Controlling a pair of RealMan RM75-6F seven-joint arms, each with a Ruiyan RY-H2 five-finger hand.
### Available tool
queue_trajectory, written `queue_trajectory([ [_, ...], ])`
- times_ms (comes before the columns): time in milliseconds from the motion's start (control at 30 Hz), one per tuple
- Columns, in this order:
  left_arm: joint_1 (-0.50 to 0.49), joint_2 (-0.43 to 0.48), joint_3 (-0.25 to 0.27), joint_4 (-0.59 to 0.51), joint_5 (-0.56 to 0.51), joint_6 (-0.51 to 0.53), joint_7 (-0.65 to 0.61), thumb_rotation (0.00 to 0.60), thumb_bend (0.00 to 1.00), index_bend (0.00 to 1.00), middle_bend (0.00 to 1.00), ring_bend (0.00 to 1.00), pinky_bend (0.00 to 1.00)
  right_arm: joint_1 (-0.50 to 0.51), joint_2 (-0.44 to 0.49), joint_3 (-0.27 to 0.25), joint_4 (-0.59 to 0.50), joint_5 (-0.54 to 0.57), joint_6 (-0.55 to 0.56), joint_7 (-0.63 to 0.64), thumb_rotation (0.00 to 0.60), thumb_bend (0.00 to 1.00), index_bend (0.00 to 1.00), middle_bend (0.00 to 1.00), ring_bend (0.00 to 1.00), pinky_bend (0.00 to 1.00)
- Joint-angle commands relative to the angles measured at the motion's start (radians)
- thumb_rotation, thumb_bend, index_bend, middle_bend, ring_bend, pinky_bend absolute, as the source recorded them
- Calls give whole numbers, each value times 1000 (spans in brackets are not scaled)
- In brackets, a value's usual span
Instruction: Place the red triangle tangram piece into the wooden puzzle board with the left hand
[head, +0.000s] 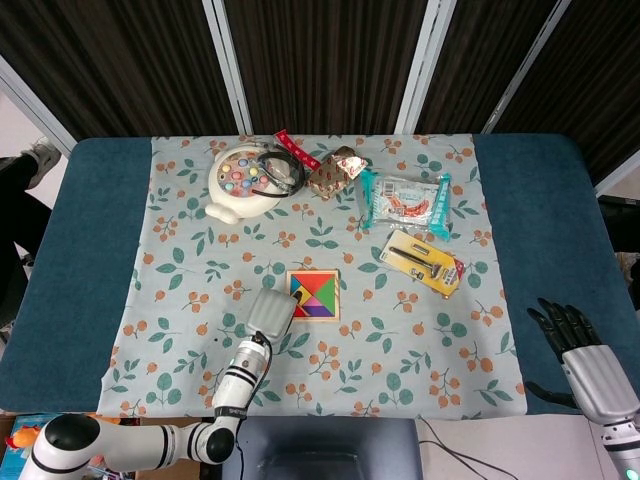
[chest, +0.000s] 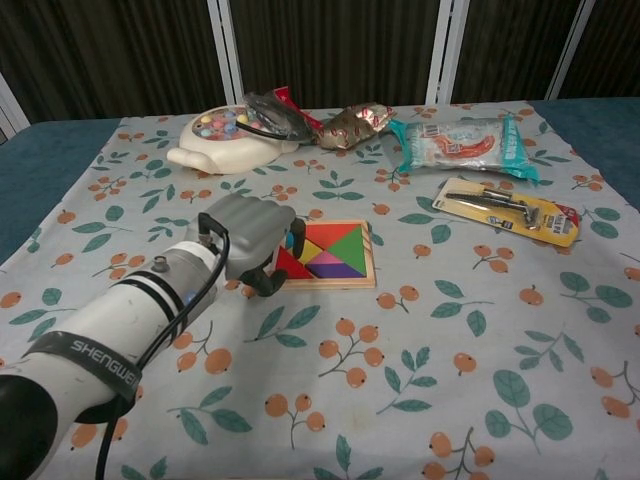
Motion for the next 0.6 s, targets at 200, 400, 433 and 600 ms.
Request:
queue_trajectory([
  [200,2,1,4,-9,25,8,-19,600,452,375,1000,1000,1000,-1,0,0,0,-1,2,1,600,150,0,0,0,0],
  [400,15,21,13,-35,56,42,-20,600,452,375,1000,1000,1000,-2,2,-1,3,-3,4,4,600,150,0,0,0,0],
  [433,21,31,16,-46,56,50,-14,600,453,375,1000,1000,1000,-3,2,-1,3,-3,5,4,600,150,0,0,0,0],
  [600,46,63,25,-69,32,67,4,600,455,378,1000,1000,1000,-2,0,-2,2,-7,3,-2,600,150,0,0,0,0],
])
